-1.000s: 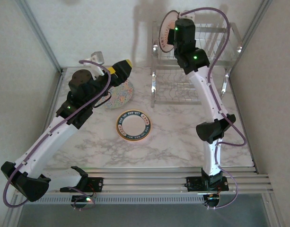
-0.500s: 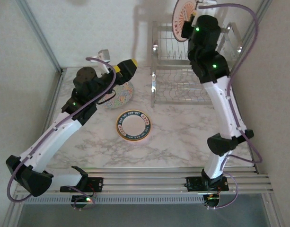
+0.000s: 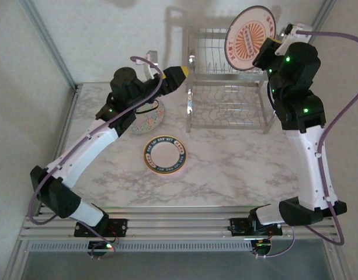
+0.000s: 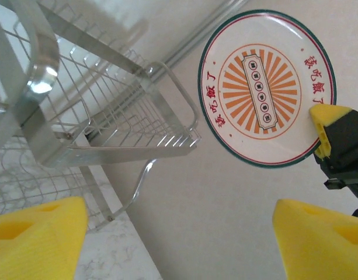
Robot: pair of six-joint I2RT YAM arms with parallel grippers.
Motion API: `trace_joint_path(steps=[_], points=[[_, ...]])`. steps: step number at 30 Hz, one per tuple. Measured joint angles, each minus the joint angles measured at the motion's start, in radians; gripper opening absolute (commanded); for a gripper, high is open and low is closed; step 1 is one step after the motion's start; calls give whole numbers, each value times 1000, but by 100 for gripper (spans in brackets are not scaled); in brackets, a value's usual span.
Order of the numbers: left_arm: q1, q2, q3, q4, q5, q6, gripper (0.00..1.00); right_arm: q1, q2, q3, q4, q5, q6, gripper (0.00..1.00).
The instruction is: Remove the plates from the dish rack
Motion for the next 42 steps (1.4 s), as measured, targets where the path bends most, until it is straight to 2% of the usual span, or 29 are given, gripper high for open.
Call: trace_joint_path(steps=[6,11,22,33,36,42], points=[[-13,95,63,6,68,-50,77,-55,-44,-76,-23,-214,152,0],[-22,140,101,6,100,-76,70,-75,-45,-111,-24,-351,245,0],[-23,155,128,14,126,-108,56,-95,-25,-142,-7,-532,370,0],[-23,164,134,13,133,-120,19,-96,-6,-189,12,-602,427,0],[-22,167,143,10,131,-153,0,-99,-4,-195,19,-616,428,0],[-16,171,161,5,126,-210,0,-103,-9,-220,62,-634,416,0]])
